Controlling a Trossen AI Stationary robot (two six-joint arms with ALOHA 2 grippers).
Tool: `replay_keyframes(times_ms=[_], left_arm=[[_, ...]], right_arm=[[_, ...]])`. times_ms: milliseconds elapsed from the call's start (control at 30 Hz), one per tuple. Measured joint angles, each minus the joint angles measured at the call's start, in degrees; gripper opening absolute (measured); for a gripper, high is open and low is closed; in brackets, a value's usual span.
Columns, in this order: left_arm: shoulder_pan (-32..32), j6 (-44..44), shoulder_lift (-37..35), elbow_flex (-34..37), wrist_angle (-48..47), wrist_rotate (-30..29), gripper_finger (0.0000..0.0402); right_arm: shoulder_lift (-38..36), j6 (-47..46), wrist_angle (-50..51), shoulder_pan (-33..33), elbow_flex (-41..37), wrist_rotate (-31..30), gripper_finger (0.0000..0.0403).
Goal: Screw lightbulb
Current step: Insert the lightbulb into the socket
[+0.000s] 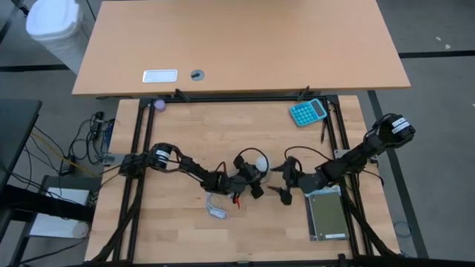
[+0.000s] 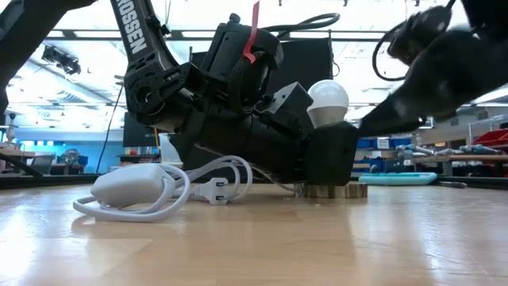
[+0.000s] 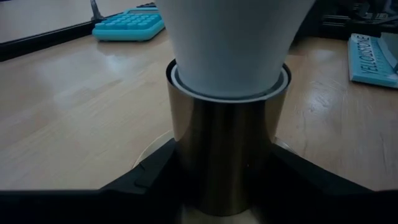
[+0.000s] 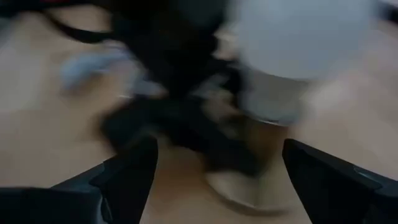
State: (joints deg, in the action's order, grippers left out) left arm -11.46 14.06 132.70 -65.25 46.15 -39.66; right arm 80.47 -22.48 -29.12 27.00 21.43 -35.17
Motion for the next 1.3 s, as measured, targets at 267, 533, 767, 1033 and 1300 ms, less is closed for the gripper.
replay_keyframes(times_ms=[267, 533, 767, 1033, 1300], left_arm=[[-0.1, 0.0, 0.0, 0.0, 0.1, 0.1, 0.0206], [-0.1, -0.2, 0.0, 0.0, 0.3, 0.3, 0.0206], [-0.1, -0.4, 0.0, 0.1, 0.9, 0.5, 0.0206], [-0.1, -0.4, 0.1, 0.1, 1.1, 0.7, 0.0206], [-0.1, -0.4, 0.1, 0.1, 1.1, 0.7, 0.0206]], right_arm=[[0.0, 4.1, -2.3, -5.4, 0.0, -0.1, 0.0347], [0.0, 7.3, -4.5, -7.7, 0.0, 3.5, 0.0304], [0.0, 8.0, -4.9, -7.8, -0.1, 3.2, 0.0241], [0.1, 5.7, -10.3, -12.5, -3.8, 8.9, 0.0239], [0.1, 10.3, -18.6, -15.0, -8.0, 14.1, 0.0292]])
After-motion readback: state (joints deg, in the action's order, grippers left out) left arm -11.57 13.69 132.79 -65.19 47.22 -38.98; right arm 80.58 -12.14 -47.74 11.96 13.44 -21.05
